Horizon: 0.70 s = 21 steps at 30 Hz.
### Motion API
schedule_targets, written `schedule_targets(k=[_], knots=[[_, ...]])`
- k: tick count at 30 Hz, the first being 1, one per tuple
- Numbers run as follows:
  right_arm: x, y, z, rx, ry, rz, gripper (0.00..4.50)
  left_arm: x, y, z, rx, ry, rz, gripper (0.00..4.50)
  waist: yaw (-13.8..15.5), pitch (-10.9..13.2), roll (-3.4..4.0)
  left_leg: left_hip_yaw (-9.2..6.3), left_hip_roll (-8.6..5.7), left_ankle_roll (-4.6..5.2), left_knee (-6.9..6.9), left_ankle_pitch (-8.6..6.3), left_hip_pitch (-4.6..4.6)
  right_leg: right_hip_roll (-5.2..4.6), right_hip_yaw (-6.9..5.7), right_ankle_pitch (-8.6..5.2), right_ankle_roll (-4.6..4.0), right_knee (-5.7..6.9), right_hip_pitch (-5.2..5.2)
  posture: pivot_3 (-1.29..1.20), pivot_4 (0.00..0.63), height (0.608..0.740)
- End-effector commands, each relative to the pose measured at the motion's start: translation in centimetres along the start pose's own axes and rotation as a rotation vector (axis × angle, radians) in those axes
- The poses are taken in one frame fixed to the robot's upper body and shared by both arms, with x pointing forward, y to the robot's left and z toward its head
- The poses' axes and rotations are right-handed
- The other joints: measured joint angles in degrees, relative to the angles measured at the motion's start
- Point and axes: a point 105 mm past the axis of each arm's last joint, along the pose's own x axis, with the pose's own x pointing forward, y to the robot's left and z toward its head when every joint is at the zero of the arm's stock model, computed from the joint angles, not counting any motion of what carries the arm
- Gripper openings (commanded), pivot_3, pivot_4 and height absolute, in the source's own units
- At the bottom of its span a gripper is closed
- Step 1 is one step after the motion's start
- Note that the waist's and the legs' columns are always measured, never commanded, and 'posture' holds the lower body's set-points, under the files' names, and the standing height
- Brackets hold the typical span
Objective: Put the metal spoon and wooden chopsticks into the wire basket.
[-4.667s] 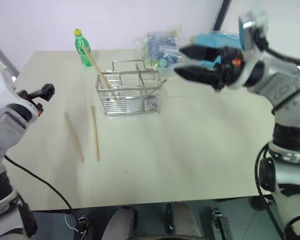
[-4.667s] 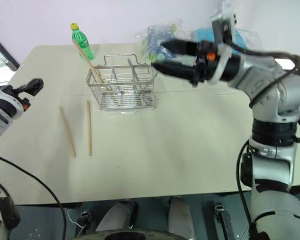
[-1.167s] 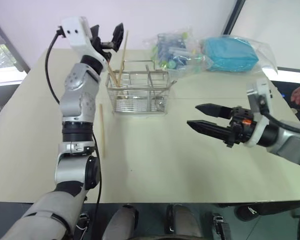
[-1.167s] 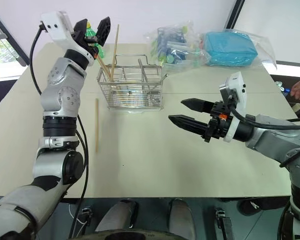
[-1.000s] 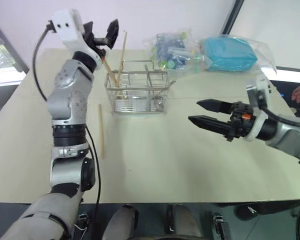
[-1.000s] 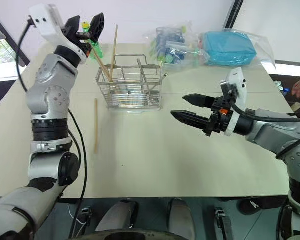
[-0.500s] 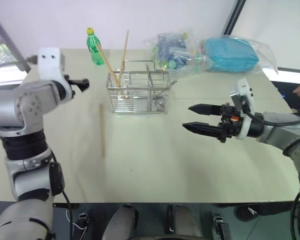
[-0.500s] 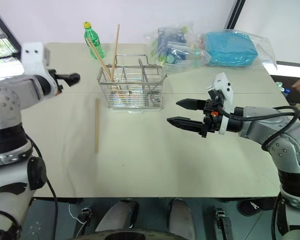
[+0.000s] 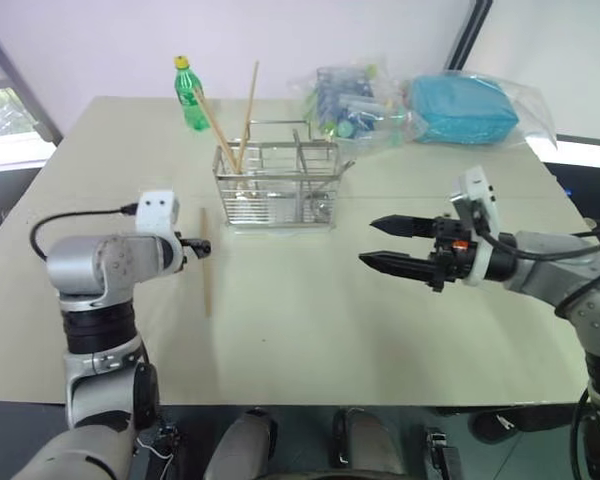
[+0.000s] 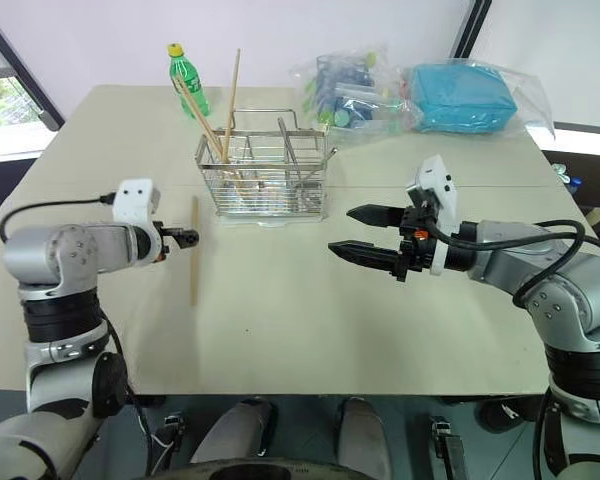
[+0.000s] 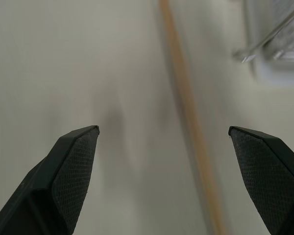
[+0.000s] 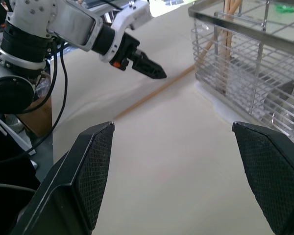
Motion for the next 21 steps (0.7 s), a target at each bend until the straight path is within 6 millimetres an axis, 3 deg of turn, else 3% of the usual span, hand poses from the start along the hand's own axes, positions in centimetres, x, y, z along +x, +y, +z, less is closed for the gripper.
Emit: schedule_targets(k=[1,7,14,19,21], knots=[[-0.3,0.6,1.4,-0.037,-0.051,-0.001,3.99,0.2,-0.8,1.2,0.003,-0.036,-0.013,4.44,-0.1,0.0,-0.01,0.0,0.0,0.0,0.0,0.0,0.0,0.0,0.0,0.0,0.0,0.0,0.0,0.0,0.15,0.696],[-0.3,1.2,1.2,-0.027,-0.057,-0.008,3.99,1.2,-1.5,1.7,0.001,-0.032,-0.026,4.44,-0.1,0.0,0.0,0.02,0.01,0.0,-0.02,0.0,0.02,-0.02,0.0,0.0,0.0,0.0,0.0,0.0,0.15,0.696],[-0.6,1.1,1.3,-0.019,-0.07,-0.028,3.99,3.1,-1.6,-0.3,-0.068,0.063,-0.03,4.44,0.1,-0.2,0.29,0.05,-0.01,0.02,0.0,-0.01,0.13,-0.04,-0.02,0.0,0.01,0.01,0.11,0.0,0.15,0.696],[-0.6,1.0,1.3,-0.016,-0.072,-0.031,3.99,3.8,-1.5,-0.4,-0.099,0.081,-0.033,4.44,0.0,-0.4,0.67,0.05,-0.02,0.33,0.01,-0.19,0.26,-0.05,-0.06,-0.01,0.02,0.01,0.28,0.0,0.15,0.696],[-0.6,1.1,1.2,-0.015,-0.072,-0.03,3.99,3.8,-1.8,-0.3,-0.099,0.083,-0.051,3.65,0.0,-0.5,0.77,0.06,-0.02,0.33,0.01,-0.19,0.27,-0.05,-0.05,-0.01,0.03,0.01,0.29,0.0,0.15,0.696]])
